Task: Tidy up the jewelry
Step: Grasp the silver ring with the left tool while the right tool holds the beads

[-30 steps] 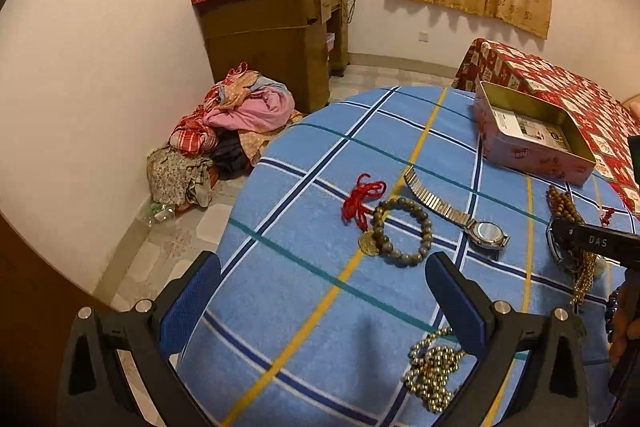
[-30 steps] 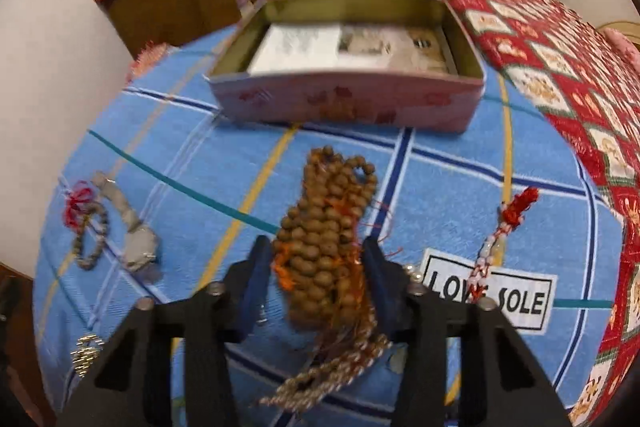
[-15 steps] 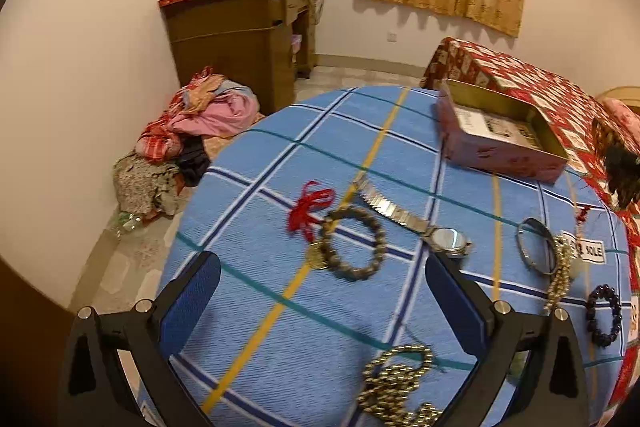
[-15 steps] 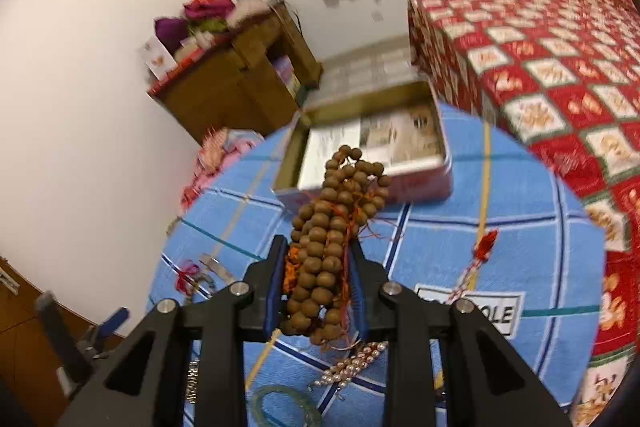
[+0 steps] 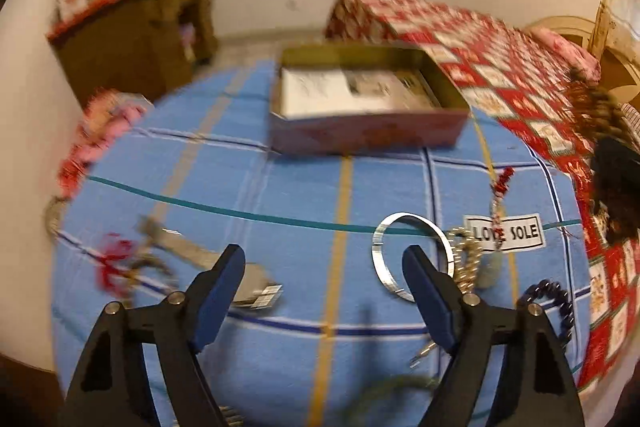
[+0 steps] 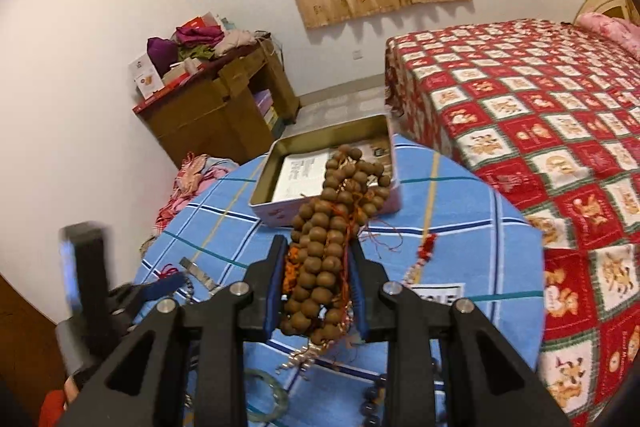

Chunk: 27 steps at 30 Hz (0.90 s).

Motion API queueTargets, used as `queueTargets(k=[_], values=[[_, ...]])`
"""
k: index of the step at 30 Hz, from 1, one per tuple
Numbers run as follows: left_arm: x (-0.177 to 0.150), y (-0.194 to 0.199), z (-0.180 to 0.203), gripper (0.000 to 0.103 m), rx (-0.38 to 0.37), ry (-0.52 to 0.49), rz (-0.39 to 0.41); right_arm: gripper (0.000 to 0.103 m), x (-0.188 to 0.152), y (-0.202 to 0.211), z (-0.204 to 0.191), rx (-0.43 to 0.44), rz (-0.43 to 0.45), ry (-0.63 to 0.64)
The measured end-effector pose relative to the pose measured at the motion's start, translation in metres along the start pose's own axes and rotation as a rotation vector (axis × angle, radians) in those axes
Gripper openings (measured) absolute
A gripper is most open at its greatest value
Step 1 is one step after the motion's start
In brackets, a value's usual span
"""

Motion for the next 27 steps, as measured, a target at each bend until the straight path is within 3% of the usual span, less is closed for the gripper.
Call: queueTargets(k=[2,4,6,8,10,12,13,17,27], values=[[0.0,-0.013,0.006,0.08,-0.034,0.012,-0.048,0.031,-0.001,0.003,0.005,-0.003,-0.001,-0.001],[-0.004,-0.025,0.014,0.08,-0.021,0.012,-0.084,0.031,-0.002,0.003,0.011,-0.002,-0.003,-0.006],[-0.01,-0.035,0.021,0.056,-0.003,-0.001,-0.118,0.032,-0.003,0.002,0.016,0.004,-0.007,-0.013],[-0.01,-0.033,0.023,0.04,0.026,-0.03,-0.089,0.031,-0.005,0.001,0.019,0.009,-0.008,-0.02],[-0.01,-0.032,0.024,0.031,0.038,-0.05,-0.077,0.032,-0.007,0.0,0.022,0.013,-0.007,-0.031],[-0.008,-0.033,0.023,0.007,0.007,-0.048,-0.061,0.032,-0.007,-0.003,0.024,0.018,-0.01,-0.042],[-0.008,-0.034,0.021,0.003,-0.008,-0.044,-0.061,0.032,-0.007,-0.003,0.025,0.019,-0.011,-0.043],[-0.004,-0.03,0.015,0.003,-0.072,-0.014,-0.047,0.032,-0.005,-0.004,0.029,0.016,-0.008,-0.051],[0.038,0.031,0.003,0.003,-0.121,-0.012,0.162,0.032,0.006,-0.006,0.028,0.013,0.019,-0.042]])
Point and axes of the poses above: each gripper's, at about its wrist camera, not at the fingertips, and y roughly against the way its jaws point, z to its right, x to its top, the point moved 5 cm from there along -y, roughly the way its jaws point, and after that the axes turned 5 degrees about x, right-handed, at the moved point
